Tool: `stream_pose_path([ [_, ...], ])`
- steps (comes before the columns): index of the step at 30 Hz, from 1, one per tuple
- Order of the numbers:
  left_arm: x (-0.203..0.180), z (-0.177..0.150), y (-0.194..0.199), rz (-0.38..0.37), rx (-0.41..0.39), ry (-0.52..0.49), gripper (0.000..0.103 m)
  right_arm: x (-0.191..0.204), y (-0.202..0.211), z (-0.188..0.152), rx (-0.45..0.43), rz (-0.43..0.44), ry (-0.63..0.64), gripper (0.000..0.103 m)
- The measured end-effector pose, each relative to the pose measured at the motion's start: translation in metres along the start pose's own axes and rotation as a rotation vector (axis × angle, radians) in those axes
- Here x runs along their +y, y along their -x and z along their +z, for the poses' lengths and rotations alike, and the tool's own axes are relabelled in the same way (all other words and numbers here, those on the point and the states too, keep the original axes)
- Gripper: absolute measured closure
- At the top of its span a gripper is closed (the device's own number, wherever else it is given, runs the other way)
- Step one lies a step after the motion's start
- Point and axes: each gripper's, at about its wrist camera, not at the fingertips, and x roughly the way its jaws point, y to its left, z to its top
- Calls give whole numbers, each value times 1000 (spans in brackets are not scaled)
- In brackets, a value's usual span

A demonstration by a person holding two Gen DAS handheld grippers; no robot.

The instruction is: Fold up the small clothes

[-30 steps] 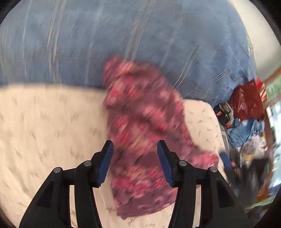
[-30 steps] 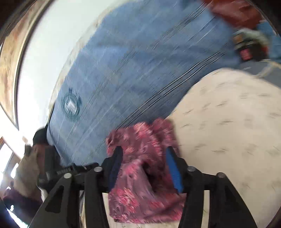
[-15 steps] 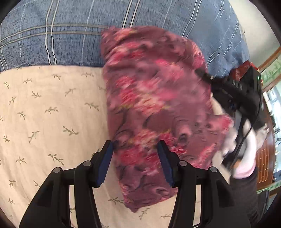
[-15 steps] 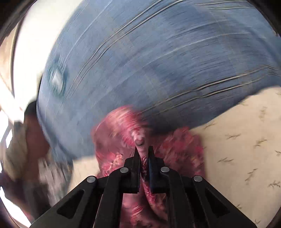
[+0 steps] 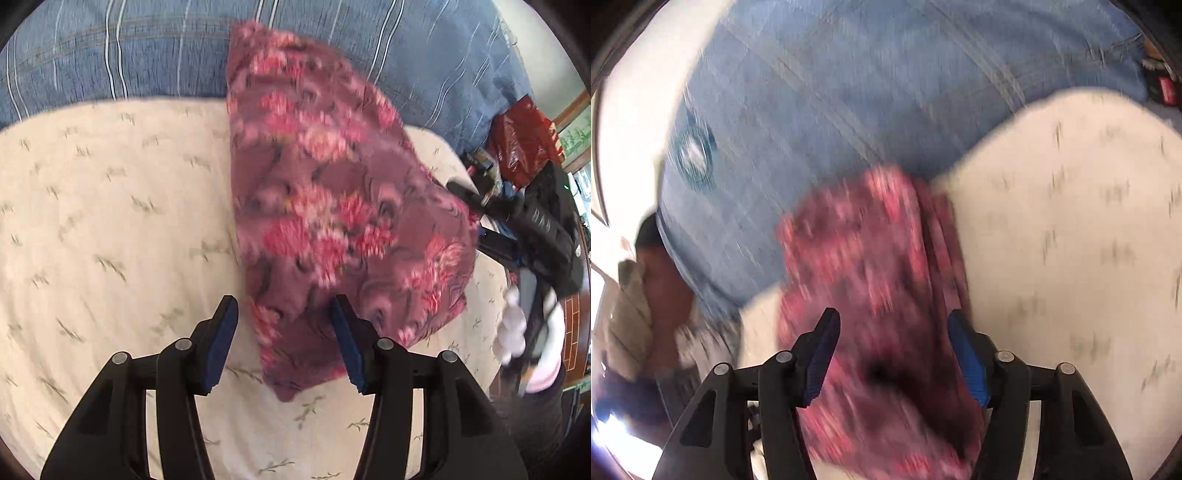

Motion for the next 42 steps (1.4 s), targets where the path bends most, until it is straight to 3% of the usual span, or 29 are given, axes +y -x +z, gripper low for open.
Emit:
stream_pose_path([
  [1, -3, -4, -1, -1, 7, 2, 52, 4, 0, -5, 14, 14, 47, 92],
  [4, -5, -19, 3, 15, -3, 0, 52, 18, 27, -17, -140, 14, 124, 93],
  [5, -1, -22, 3, 14, 4, 10, 52, 12, 24, -18, -128, -4, 103, 93],
  [7, 3, -24, 7, 6, 19, 32, 52, -11, -6, -25, 4, -96, 59, 92],
  [8, 4, -26, 12, -3, 21, 36, 52, -13, 0, -27, -20, -65, 52, 92],
  [9, 5, -27, 20, -19, 8, 34, 52, -13, 9, -28, -41, -30, 33, 82],
  [11, 4, -30, 37, -23, -39, 19, 52, -14, 27, -28, -73, 50, -25, 78],
  [13, 5, -29, 44, -20, -63, 23, 52, -15, 38, -36, -93, 103, -18, 62],
  [14, 6, -27, 41, -18, -58, 31, 52, -15, 38, -39, -91, 90, -14, 52],
  [15, 8, -26, 34, -2, -37, 41, 52, -10, 29, -43, -70, 58, -2, 57],
  [16, 7, -23, 25, 14, -14, 50, 52, -8, 20, -49, -20, -8, 40, 72],
  [17, 8, -25, 17, 23, 17, 57, 52, -2, 20, -48, 3, -19, 79, 97],
  [18, 8, -26, 12, 21, 29, 58, 52, 0, 26, -52, -6, 13, 101, 100],
  [21, 8, -34, 10, 9, 1, 55, 52, 3, 55, -54, -113, 77, 90, 100],
  [23, 12, -39, 15, 11, 9, 48, 52, -11, 38, -57, -40, 18, 58, 100],
  [24, 11, -41, 18, 10, 18, 37, 52, -22, 20, -61, 34, -68, 51, 99],
  [26, 10, -41, 28, 1, 8, 16, 53, -28, 19, -62, 39, -44, 36, 99],
  [27, 9, -42, 40, -16, -25, -2, 53, -25, 28, -57, 24, -36, 24, 91],
  [31, 8, -18, 70, -47, -116, -20, 52, -1, 72, -28, -211, -5, 60, 90],
  [34, -7, 18, 71, -13, -163, -28, 52, 32, 68, -5, -260, 29, 155, 91],
  [37, -11, 42, 45, 54, -151, -8, 52, 51, 34, 4, -211, -6, 232, 91],
  [39, -5, 49, 11, 116, -86, 6, 52, 51, -4, 7, -139, -96, 270, 93],
  [41, 1, 49, -14, 192, -54, 0, 38, 29, -44, 1, -7, -281, 299, 100],
  [42, 3, 48, -18, 183, -62, 12, 32, 27, -51, -2, -35, -268, 330, 100],
])
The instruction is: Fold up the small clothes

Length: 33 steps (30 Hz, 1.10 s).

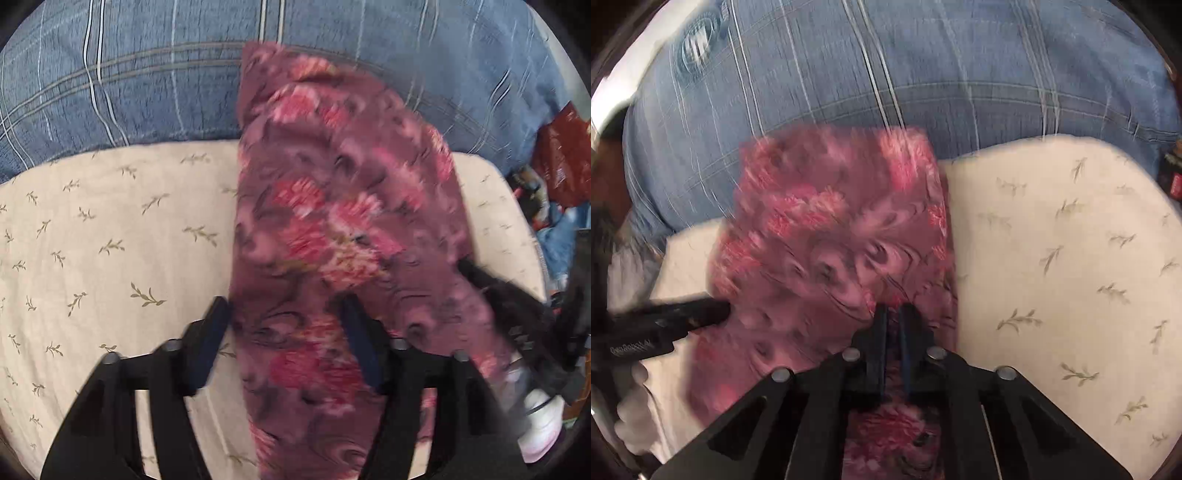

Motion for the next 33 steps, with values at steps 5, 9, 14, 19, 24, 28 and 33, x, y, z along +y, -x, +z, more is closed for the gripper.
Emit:
stream_pose_path([
  [5, 41, 4, 24, -179, -30, 133, 35, -19, 21, 15, -45, 100, -88, 89],
  [9, 58, 23, 31, -266, -51, 226, 37, -20, 27, 42, -104, 168, -121, 87],
  [14, 30, 36, -5, -66, 7, 132, 35, 6, -29, 57, 64, 89, -51, 86],
  [19, 50, 35, -5, -169, 37, 186, 34, -12, -29, 57, 61, 87, -124, 83],
  [24, 83, 18, 13, -292, 7, 263, 35, -71, -11, 34, 52, 186, -288, 37],
  [28, 58, 4, -4, -373, 88, 218, 35, -70, -24, 15, 75, 416, -317, 36],
  [33, 32, 1, -1, -323, 63, 186, 26, -33, -34, 14, 88, 417, -200, 39],
])
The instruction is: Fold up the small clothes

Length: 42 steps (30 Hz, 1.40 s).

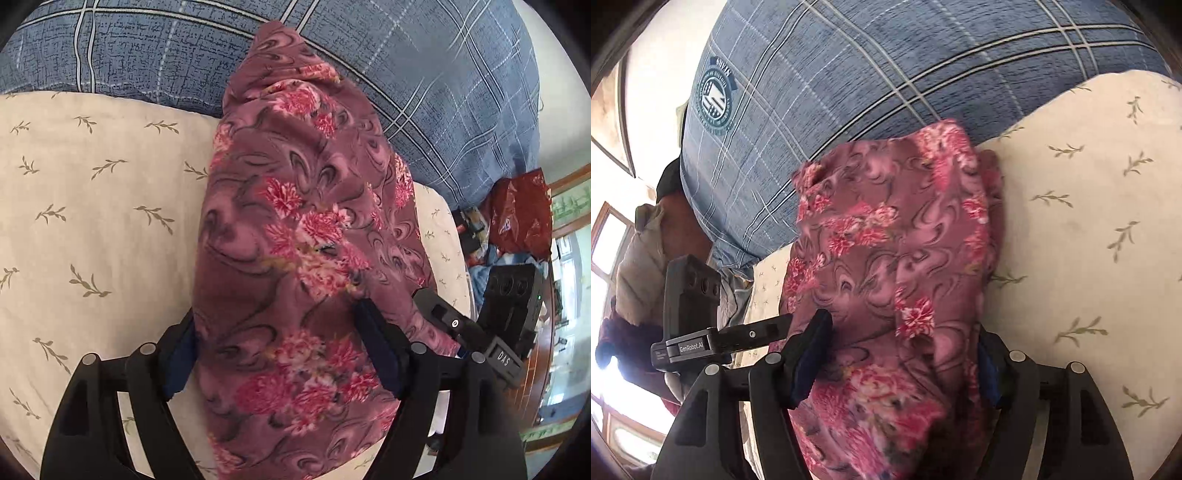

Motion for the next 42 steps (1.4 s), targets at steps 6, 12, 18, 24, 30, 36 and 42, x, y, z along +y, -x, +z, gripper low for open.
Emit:
stream_pose_path([
  [6, -4, -4, 28, 64, -76, -57, 83, 4, 18, -7, -51, -83, 33, 79],
  [12, -21, -20, 65, 104, -167, -130, 84, 29, 53, -32, -121, -129, 112, 80],
  [18, -13, -58, 117, 88, -227, -180, 84, 72, 84, -66, -156, -111, 186, 80],
  [24, 32, -121, 162, 65, -235, -142, 82, 122, 81, -123, -107, -38, 230, 79],
  [30, 113, -186, 141, 147, -101, -37, 79, 112, 37, -201, 28, -70, 194, 74],
  [36, 123, -172, 180, 85, -208, -55, 76, 107, 68, -187, -83, -103, 117, 68],
  [42, 72, -118, 152, 125, -229, -181, 65, 143, 54, -149, -138, -97, 241, 76],
])
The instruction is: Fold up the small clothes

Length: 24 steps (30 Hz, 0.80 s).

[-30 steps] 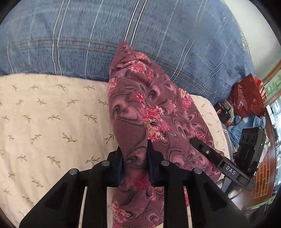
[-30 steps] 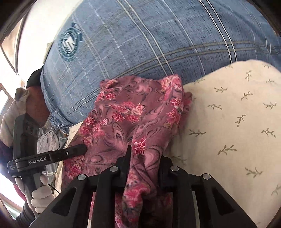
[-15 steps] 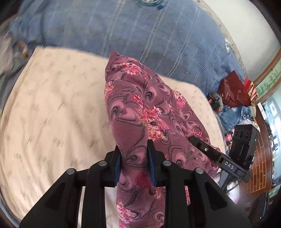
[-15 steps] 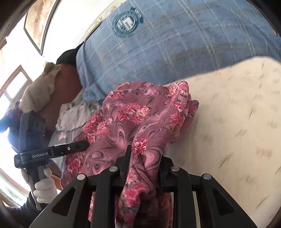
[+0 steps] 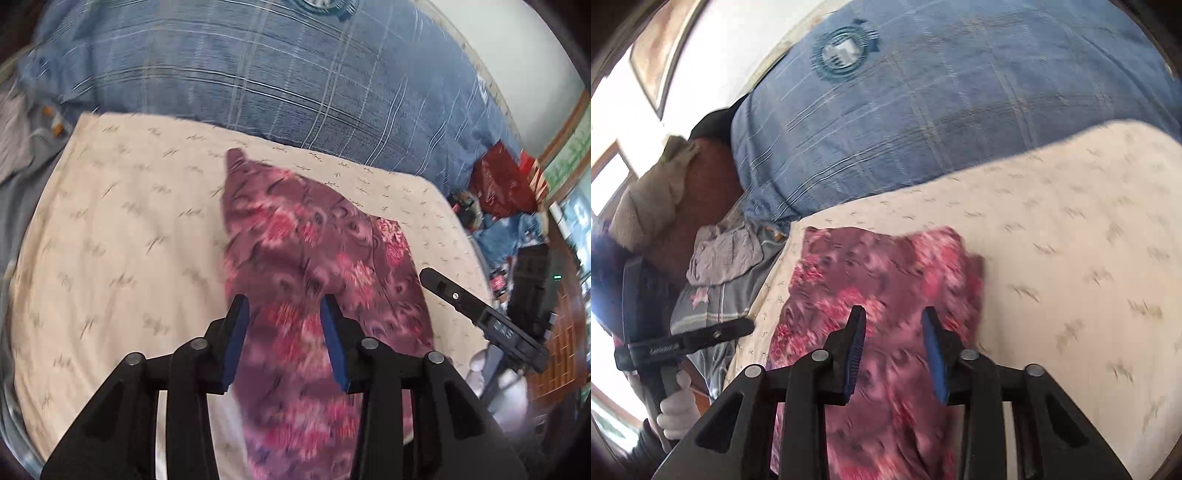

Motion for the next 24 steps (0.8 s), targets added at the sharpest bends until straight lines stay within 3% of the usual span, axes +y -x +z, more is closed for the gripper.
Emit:
stream_pose_path([
  [3, -7, 17, -41, 95, 32, -47, 65, 9, -26, 12, 27, -39, 93, 82],
  [5, -1, 30, -74, 199, 63, -53, 64, -1, -48, 17, 71, -124, 101, 87],
  [6, 4, 34, -86, 223, 82, -45, 57, -14, -65, 17, 128, -175, 82, 102],
  [7, 13, 37, -98, 240, 108, -20, 49, -26, -73, 17, 145, -166, 49, 103],
  [8, 20, 40, -104, 246, 116, 15, 45, -38, -70, 18, 99, -99, 3, 103],
  [10, 30, 46, -102, 201, 122, 78, 45, -48, -68, 21, 105, -49, -65, 103],
  [12, 35, 46, -92, 162, 127, 86, 48, -43, -60, 21, 110, -69, -51, 103],
  [15, 30, 35, -57, 131, 84, 36, 49, -23, -35, 17, 90, -99, 19, 94],
  [19, 13, -1, -11, 102, 25, -69, 49, -3, 4, -6, 39, 18, 53, 92],
  [22, 5, -33, -23, 123, 64, -117, 46, -5, -12, -35, 122, -41, 70, 85],
  [23, 4, -43, -38, 153, 102, -127, 46, -7, -18, -44, 124, -45, 79, 85],
  [24, 1, -48, -49, 168, 112, -120, 43, -5, -14, -48, 67, -45, 84, 85],
])
